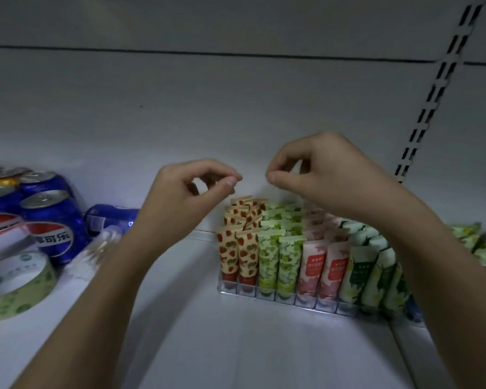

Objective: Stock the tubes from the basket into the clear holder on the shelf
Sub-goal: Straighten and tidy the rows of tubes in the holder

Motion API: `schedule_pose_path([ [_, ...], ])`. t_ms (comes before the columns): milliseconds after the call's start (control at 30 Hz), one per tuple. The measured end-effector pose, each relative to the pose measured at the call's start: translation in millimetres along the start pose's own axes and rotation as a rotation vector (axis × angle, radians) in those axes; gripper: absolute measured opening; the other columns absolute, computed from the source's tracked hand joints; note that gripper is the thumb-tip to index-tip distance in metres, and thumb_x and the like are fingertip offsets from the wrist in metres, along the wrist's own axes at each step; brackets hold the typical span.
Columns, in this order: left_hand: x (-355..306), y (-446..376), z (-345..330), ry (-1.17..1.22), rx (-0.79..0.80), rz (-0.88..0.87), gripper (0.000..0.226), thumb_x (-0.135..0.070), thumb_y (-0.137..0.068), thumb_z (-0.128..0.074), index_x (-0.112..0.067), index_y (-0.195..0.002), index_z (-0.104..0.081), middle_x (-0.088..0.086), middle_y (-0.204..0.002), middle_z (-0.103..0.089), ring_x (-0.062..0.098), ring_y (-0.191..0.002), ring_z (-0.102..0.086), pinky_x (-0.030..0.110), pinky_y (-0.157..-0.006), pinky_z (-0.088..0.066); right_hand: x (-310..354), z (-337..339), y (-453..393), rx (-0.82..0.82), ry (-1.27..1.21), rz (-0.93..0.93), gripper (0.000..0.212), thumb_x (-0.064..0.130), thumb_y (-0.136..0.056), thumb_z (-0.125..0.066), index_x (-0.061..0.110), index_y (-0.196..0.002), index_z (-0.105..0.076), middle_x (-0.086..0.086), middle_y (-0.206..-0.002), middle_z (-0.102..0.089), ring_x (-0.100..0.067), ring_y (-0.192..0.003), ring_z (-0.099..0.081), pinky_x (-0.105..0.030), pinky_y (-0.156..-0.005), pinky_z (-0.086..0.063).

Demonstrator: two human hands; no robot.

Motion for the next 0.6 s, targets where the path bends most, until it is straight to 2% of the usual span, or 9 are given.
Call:
schedule_pose_path([
  [100,16.5,9.3,-3.5,0.032,0.068,0.045,0.010,-0.034,-0.083,-0.063,-0.032,-0.088,-0.071,-0.016,-0.082,-0.071,0.010,-0.076,-0.064,0.020,-0.056,-0.049,16.7,-19.3,-4.7,0.126,0.022,0.039,0.008,0.035,-0.088,-0.067,0.033,-0.082,-0.072,0.020,-0.077,-0.067,0.015,-0.068,-0.057,-0.005,-0.050,-0.038],
  [233,35.8,14.0,-5.5,0.067,0.164,0.104,0.025,-0.050,-0.075,-0.062,-0.030,-0.084,-0.074,-0.014,-0.082,-0.072,0.013,-0.073,-0.062,0.021,-0.055,-0.048,19.5,-45.5,2.2,0.249,0.109,0.085,0.010,0.040,-0.087,-0.066,0.035,-0.080,-0.071,0.020,-0.075,-0.066,0.012,-0.072,-0.057,-0.013,-0.054,-0.038],
  [400,43.4,17.1,-19.6,0.052,0.308,0.102,0.021,-0.048,-0.073,-0.067,-0.032,-0.084,-0.075,-0.016,-0.080,-0.072,0.008,-0.066,-0.058,0.013,-0.053,-0.043,17.9,-60.5,1.5,0.286,0.171,0.123,0.010,0.041,-0.083,-0.068,0.036,-0.076,-0.071,0.022,-0.069,-0.063,0.013,-0.071,-0.055,-0.015,-0.055,-0.038],
  [533,49.0,19.9,-25.8,0.050,0.356,0.123,0.010,-0.036,-0.076,-0.072,-0.030,-0.083,-0.076,-0.016,-0.078,-0.071,0.005,-0.062,-0.057,0.011,-0.052,-0.042,15.6,-68.4,0.2,0.278,0.179,0.119,0.010,0.037,-0.082,-0.069,0.034,-0.072,-0.070,0.019,-0.065,-0.062,0.003,-0.065,-0.056,-0.023,-0.058,-0.047],
  [600,49.1,19.7,-26.2,0.061,0.361,0.122,0.013,-0.040,-0.075,-0.071,-0.030,-0.083,-0.076,-0.017,-0.077,-0.071,0.005,-0.062,-0.057,0.010,-0.052,-0.042,14.3,-69.1,0.5,0.277,0.174,0.116,0.011,0.036,-0.082,-0.069,0.033,-0.072,-0.070,0.018,-0.065,-0.064,0.000,-0.063,-0.059,-0.028,-0.059,-0.052],
])
Point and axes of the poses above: each hand's wrist, its own y-axis away from the middle knuckle, its own z-axis out of the back of the hand, x = y × z, the point moved 8 cm from there along -y, towards the middle knuckle
